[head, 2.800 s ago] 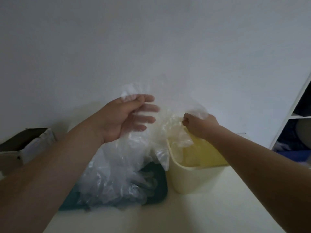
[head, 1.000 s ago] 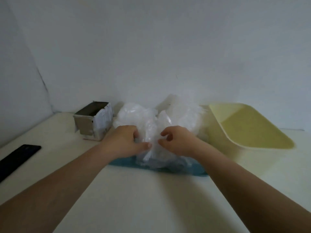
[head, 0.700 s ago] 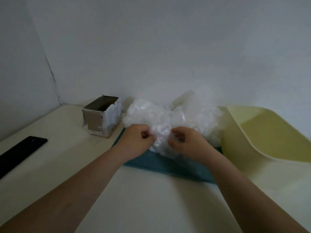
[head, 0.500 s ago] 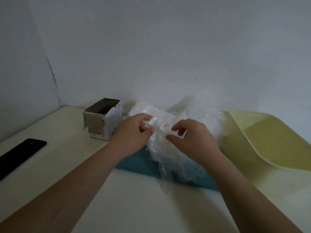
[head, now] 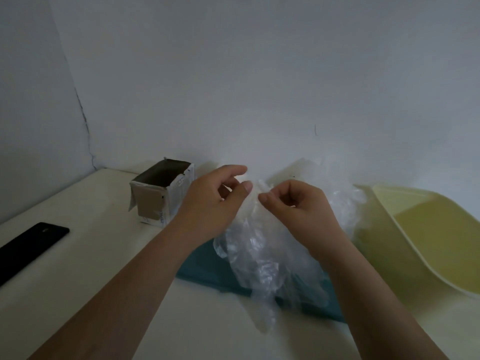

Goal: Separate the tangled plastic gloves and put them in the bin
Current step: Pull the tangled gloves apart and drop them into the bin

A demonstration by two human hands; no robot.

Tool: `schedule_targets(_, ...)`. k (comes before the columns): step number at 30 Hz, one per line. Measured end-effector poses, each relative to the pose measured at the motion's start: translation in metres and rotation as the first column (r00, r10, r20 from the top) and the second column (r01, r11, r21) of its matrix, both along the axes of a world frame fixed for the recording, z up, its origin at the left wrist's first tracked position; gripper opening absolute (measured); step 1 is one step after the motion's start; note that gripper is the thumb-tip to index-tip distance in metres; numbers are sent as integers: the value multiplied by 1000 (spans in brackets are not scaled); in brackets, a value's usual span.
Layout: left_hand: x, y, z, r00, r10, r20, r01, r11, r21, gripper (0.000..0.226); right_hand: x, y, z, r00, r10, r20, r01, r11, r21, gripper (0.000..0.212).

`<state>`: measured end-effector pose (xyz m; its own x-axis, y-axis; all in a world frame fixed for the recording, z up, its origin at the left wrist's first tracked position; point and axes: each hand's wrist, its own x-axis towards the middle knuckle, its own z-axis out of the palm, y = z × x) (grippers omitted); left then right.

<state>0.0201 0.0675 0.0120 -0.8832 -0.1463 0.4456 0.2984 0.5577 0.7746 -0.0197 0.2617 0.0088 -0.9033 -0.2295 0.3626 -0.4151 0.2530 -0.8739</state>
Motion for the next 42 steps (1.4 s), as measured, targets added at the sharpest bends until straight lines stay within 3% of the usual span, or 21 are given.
schedule_targets(3,2,2,2,994,-19,111,10,997,80,42,-4,-1,2,996,-83,-45,77,990,-118,29)
schedule_targets(6,4,1,-3,982,-84,171,52,981,186,31,-5,-3,1,992,-116,-52,102,971,-218,32)
schedule_targets(10,7,4,0,978,-143,149,92,949,302,18,0,-2,6,995,-69,-71,49,966,-254,32)
schedule_targets(14,9,4,4,964,-155,216,65,925,374,33,6,2,13,996,9,-87,-34,959,-283,42)
schedule_targets(17,17,7,7,878,-370,303,182,844,505,46,9,4,18,996,76,-35,-83,943,-322,49)
schedule_targets(21,22,7,10,784,-565,256,276,687,672,43,14,1,18,991,136,-14,-133,939,-317,47)
schedule_targets(24,23,4,12,806,-533,257,190,645,740,35,15,3,19,994,77,-78,-94,966,-243,44)
schedule_targets(28,18,-3,10,868,-458,193,155,619,770,11,9,11,21,997,61,-51,-71,969,-235,37)
schedule_targets(31,18,-8,11,860,-482,171,152,561,814,16,5,15,19,999,36,-12,-38,975,-218,32)
schedule_targets(34,21,-1,11,833,-492,253,146,637,757,30,8,10,19,999,40,-11,-42,985,-167,24)
schedule_targets(40,15,-17,16,939,-278,202,29,649,760,26,0,12,10,996,-84,-21,84,996,-2,23)
schedule_targets(42,15,-26,19,950,-282,137,59,591,804,21,-3,18,10,986,-162,-39,165,984,64,30)
